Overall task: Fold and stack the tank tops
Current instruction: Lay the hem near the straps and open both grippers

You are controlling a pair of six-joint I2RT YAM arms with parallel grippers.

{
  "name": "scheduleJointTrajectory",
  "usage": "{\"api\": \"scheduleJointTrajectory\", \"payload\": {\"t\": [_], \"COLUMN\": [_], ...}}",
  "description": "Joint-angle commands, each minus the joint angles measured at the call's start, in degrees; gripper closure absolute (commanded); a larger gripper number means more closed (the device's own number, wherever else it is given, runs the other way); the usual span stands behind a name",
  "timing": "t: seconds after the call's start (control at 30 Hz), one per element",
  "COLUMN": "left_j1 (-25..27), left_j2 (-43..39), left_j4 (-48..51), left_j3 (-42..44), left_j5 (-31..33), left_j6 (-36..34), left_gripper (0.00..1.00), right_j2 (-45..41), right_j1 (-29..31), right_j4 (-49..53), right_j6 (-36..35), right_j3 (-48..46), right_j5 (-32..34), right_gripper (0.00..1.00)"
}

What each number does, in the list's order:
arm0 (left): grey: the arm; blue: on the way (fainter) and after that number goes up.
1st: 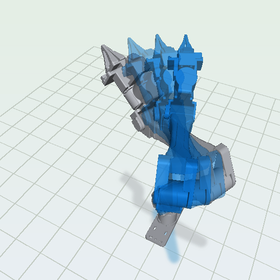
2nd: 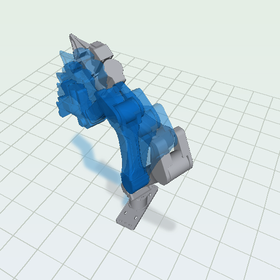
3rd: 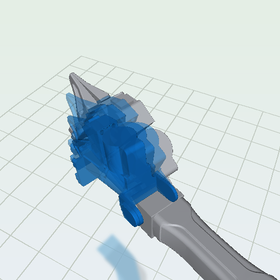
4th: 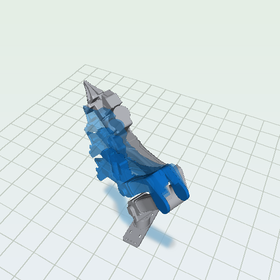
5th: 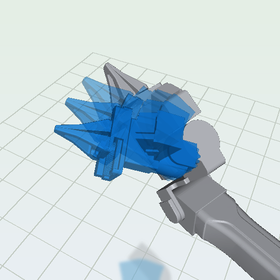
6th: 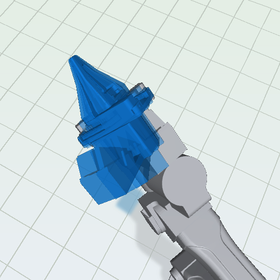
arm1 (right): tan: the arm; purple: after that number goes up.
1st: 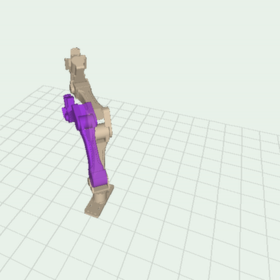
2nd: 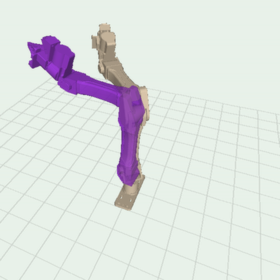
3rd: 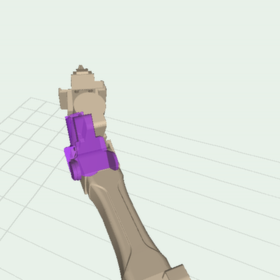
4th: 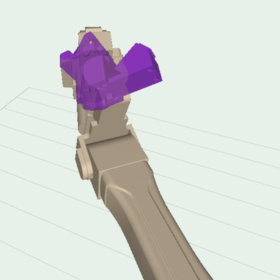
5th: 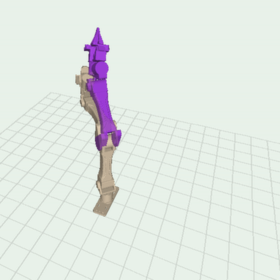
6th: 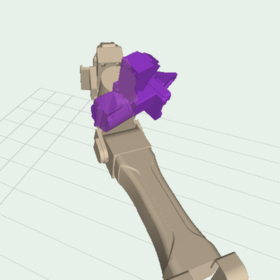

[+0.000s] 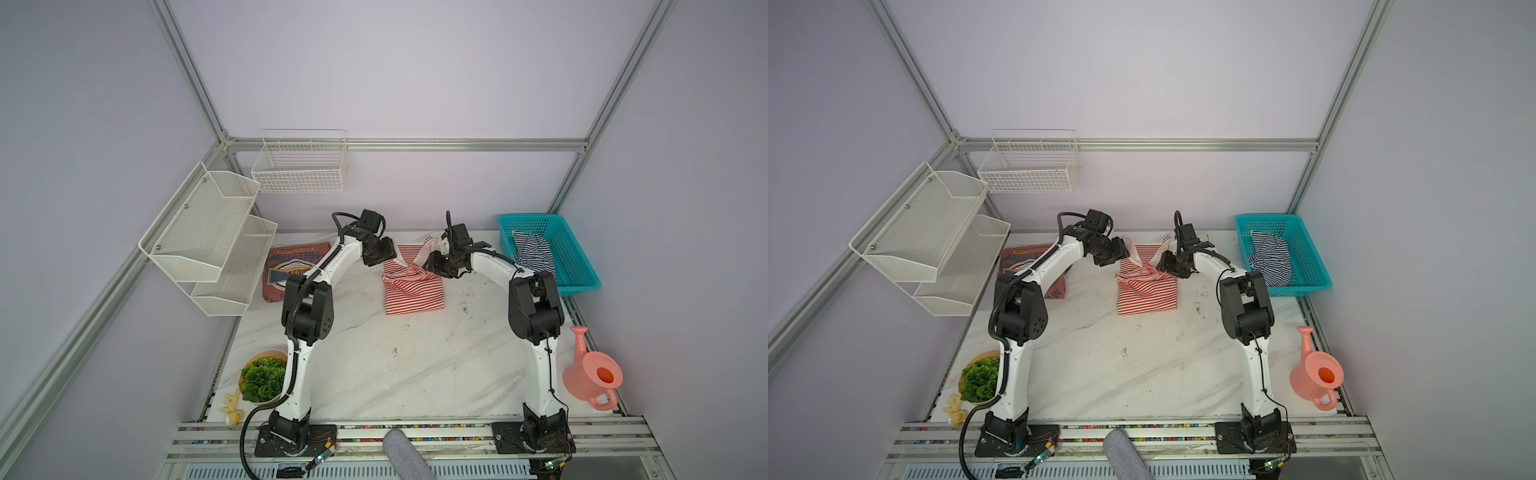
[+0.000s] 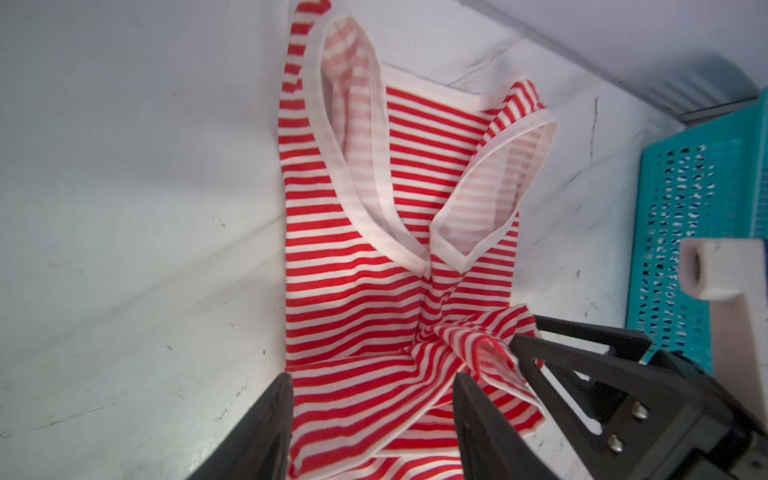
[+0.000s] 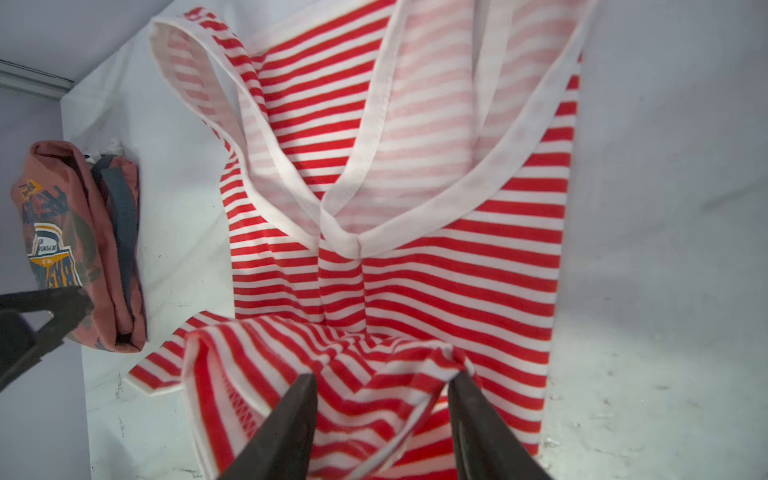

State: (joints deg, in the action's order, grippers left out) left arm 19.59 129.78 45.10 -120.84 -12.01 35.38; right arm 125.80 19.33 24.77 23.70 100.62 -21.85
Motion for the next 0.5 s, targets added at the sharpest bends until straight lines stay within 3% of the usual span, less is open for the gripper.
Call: {"api": "scheduleJointTrajectory", "payload": {"t": [0.0,0.17,0.47], "left_j1": [-0.3,-0.3,3.9], "left_j2": [-1.6,-6.5,-20.4], "left_j4": [-0.4,-0.2,-0.8], "left_j3": [-6.8,-2.1,22.2], "left_j5": [1.1,2.6,5.3], "left_j6": [0.0,-0.8,-3.7], "left_gripper": [0.38,0.42,0.56], "right_j2": [-5.1,-12.6,-15.8], "right_j1": [-0.5,-0.3,3.9], "right_j4": [-1.2,-6.8,-7.4], "right_j6": [0.7,2.9,1.3], "right_j3": [-1.2,-9.6,-17.9], "right_j5": [1.3,0.9,-0.5], "right_gripper": [0.45,0.51,0.58]}}
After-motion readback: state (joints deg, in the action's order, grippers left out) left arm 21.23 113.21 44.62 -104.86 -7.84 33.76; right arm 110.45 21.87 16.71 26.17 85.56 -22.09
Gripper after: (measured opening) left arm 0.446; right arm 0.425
